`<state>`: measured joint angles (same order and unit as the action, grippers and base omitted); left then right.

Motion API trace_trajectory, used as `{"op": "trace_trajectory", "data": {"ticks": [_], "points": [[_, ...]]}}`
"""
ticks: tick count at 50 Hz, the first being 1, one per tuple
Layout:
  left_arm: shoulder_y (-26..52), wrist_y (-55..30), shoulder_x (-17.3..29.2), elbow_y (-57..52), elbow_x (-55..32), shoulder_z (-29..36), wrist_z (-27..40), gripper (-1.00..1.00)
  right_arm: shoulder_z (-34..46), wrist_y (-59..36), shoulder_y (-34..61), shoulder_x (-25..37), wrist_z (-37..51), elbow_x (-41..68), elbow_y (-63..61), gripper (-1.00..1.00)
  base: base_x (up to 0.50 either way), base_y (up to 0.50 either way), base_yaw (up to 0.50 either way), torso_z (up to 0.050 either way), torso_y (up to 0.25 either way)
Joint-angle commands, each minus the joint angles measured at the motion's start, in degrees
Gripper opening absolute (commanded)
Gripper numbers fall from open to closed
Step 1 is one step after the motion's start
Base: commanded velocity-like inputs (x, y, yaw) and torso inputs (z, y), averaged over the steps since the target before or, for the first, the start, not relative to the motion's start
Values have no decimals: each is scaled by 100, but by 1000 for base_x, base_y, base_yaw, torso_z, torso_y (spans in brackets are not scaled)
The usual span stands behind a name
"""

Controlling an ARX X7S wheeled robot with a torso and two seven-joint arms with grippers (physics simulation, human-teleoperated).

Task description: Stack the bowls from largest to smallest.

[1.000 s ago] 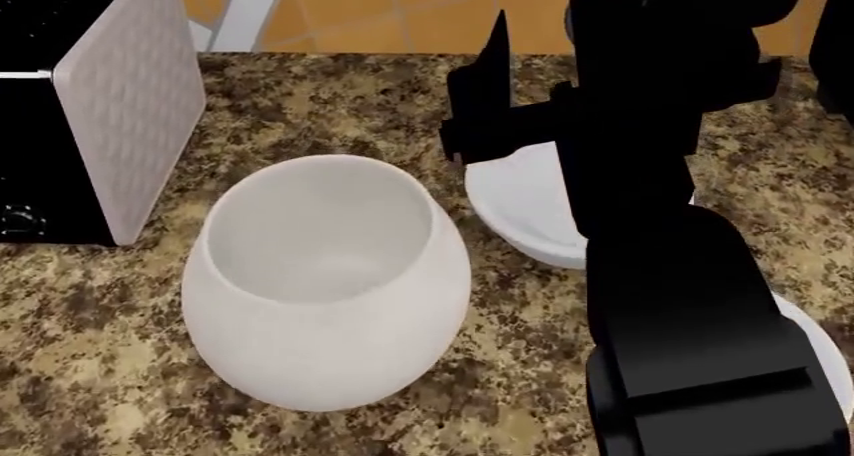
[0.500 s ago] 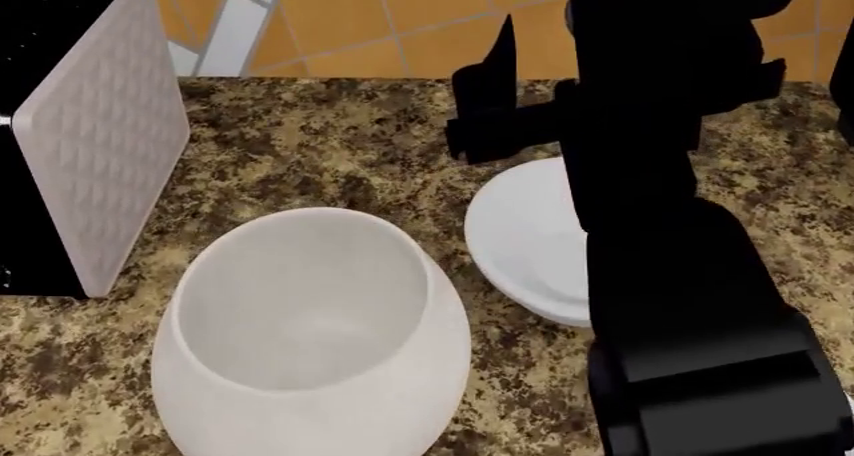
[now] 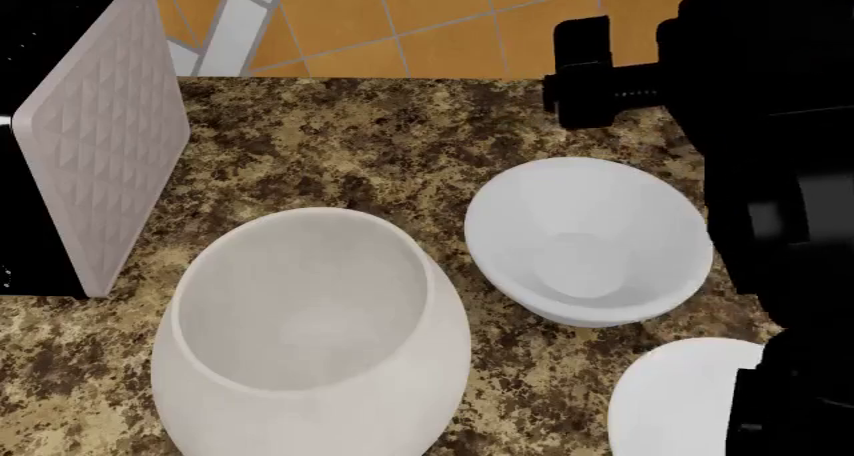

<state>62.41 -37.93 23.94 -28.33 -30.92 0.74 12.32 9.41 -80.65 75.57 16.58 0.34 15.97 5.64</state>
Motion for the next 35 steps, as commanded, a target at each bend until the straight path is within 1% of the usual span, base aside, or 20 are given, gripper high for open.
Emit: {"op": "trace_trajectory", "data": {"ticks": [1, 2, 5, 6, 13, 21, 27, 28, 35], "points": [[-95, 83, -3, 14, 0, -7, -4, 100, 171, -924, 896, 459, 283, 904, 1281, 100, 0, 0, 0, 0, 0], [-102, 75, 4, -2, 1, 2, 0, 100, 322, -922, 948, 539, 311, 1026, 1419, 100, 0, 0, 0, 0, 0], [-95, 37, 21, -35, -20, -7, 19, 100, 384, -905, 1000, 601, 392, 1356, 1709, 100, 0, 0, 0, 0, 0], [-105, 41, 26, -41, -22, -11, 19, 100, 544, -917, 1052, 637, 366, 1471, 1848, 100, 0, 0, 0, 0, 0], [-189, 159, 25, 19, 20, 2, -15, 100, 605, -785, 1130, 709, 449, 1475, 2245, 100, 0, 0, 0, 0, 0], [-252, 197, 39, 32, 48, 43, -22, 100, 640, -32, 1032, 653, 390, 1287, 3051, 100, 0, 0, 0, 0, 0], [-320, 254, 17, 67, 82, 74, -16, 100, 762, 330, 1006, 628, 324, 1151, 3488, 100, 0, 0, 0, 0, 0], [-330, 271, 16, 81, 94, 84, -22, 100, 678, 361, 958, 604, 354, 1178, 3511, 100, 0, 0, 0, 0, 0], [-370, 338, 42, 142, 110, 61, -42, 100, 878, 917, 1002, 461, 153, 1003, 4261, 100, 0, 0, 0, 0, 0]]}}
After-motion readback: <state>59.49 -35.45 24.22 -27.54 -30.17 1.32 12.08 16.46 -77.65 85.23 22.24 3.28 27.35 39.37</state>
